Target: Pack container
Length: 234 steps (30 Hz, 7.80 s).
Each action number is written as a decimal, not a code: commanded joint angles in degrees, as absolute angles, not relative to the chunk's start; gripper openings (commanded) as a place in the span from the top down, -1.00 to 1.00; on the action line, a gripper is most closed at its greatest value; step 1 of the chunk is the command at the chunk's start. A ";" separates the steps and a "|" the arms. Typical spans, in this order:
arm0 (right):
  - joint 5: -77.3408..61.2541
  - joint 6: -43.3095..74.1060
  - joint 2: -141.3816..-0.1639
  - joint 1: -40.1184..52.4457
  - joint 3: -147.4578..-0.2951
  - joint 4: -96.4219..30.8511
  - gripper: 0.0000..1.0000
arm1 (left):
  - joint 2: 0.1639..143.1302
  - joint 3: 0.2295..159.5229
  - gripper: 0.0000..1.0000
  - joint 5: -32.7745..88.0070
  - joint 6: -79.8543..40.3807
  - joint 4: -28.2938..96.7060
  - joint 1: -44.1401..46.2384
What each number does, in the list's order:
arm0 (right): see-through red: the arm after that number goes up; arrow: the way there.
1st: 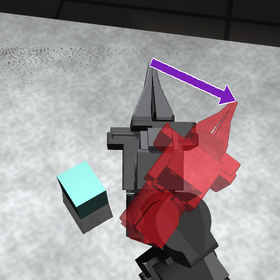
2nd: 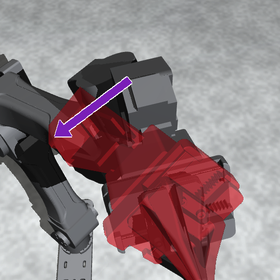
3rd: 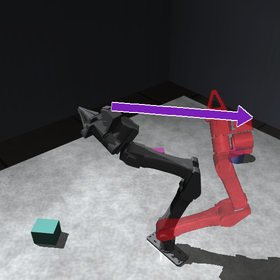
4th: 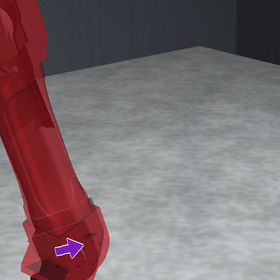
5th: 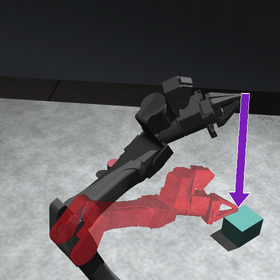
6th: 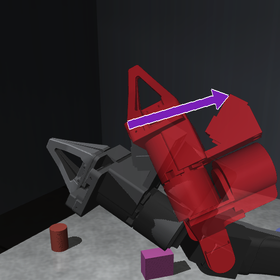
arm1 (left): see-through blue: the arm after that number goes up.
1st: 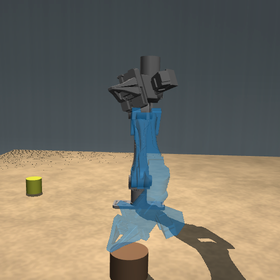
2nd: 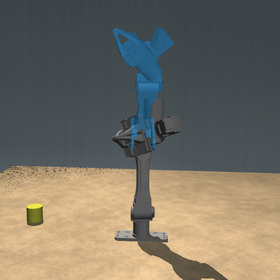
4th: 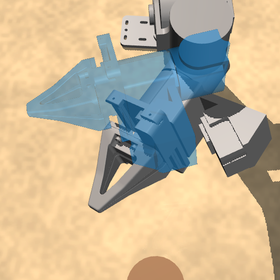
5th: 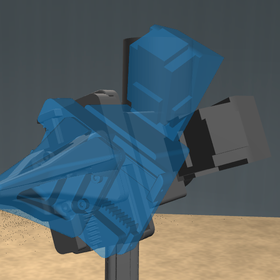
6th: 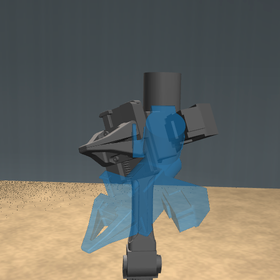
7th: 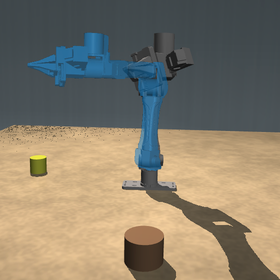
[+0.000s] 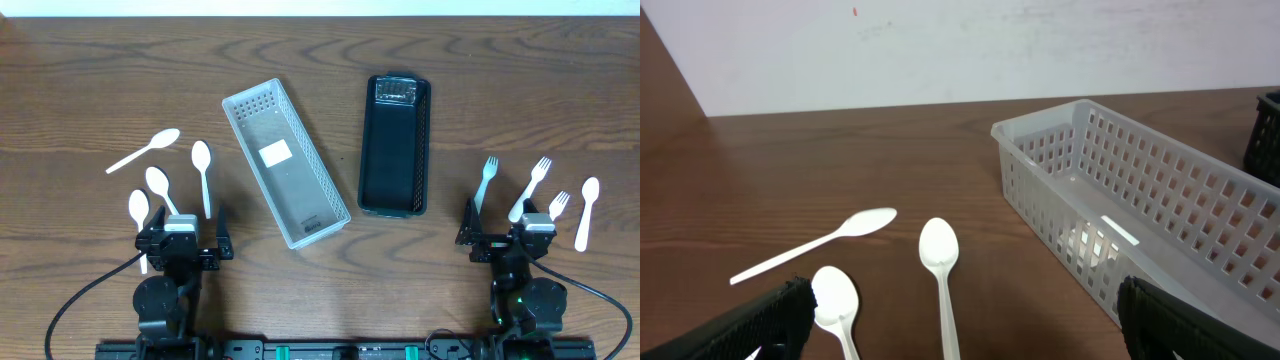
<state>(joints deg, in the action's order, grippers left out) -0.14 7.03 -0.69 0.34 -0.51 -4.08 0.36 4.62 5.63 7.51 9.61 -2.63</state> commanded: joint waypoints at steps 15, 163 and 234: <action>0.43 7.68 -0.32 0.82 -0.32 -4.29 -0.99 | 0.23 2.96 -0.96 6.22 7.51 9.91 -2.83; -11.25 -1.98 -98.61 21.45 -71.59 -60.75 0.98 | 116.07 88.68 0.88 13.54 -1.96 48.51 2.98; -18.13 2.44 -117.43 5.76 -88.77 -53.71 0.98 | 116.05 88.68 0.88 18.79 -1.98 46.17 11.51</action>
